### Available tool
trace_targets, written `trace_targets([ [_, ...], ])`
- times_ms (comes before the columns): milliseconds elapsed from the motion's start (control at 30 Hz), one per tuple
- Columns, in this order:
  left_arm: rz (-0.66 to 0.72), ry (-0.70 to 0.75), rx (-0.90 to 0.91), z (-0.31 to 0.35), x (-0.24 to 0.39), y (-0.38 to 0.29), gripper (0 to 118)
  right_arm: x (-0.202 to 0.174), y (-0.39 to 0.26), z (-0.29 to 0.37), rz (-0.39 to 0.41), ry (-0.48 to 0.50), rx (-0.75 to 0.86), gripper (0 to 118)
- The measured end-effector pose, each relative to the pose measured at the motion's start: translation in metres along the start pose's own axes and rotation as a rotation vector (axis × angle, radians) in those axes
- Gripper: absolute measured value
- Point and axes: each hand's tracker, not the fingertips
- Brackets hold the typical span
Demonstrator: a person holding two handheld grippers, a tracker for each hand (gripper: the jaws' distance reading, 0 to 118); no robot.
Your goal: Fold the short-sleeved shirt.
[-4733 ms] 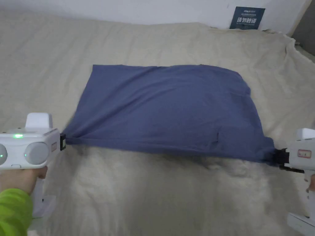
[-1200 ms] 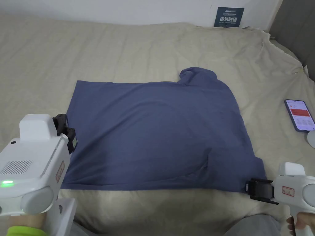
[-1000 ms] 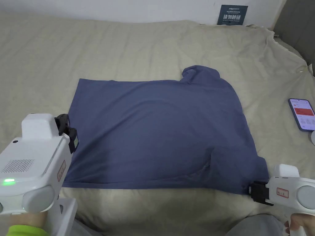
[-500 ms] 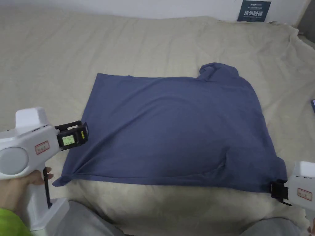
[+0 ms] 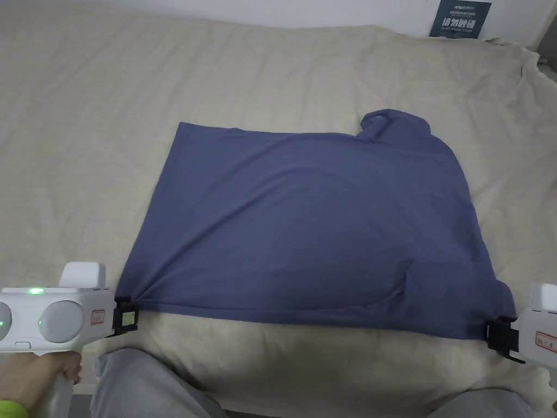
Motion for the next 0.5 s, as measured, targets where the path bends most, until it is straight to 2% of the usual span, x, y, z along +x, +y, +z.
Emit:
trace_targets([
  [100,-0.009,-0.034,-0.019,-0.002,0.006,0.002,5,0.0,0.0,0.0,-0.006,-0.001,0.001,9],
  [167,-0.034,-0.027,-0.005,0.001,0.01,0.003,0,0.0,0.0,0.001,-0.01,0.0,0.0,9],
  [233,-0.052,-0.018,-0.002,0.005,0.01,0.005,0,0.001,0.001,0.002,-0.011,0.004,-0.004,9],
  [500,0.043,-0.043,0.153,0.045,-0.007,0.042,0,0.005,0.035,0.026,-0.011,0.044,0.014,9],
])
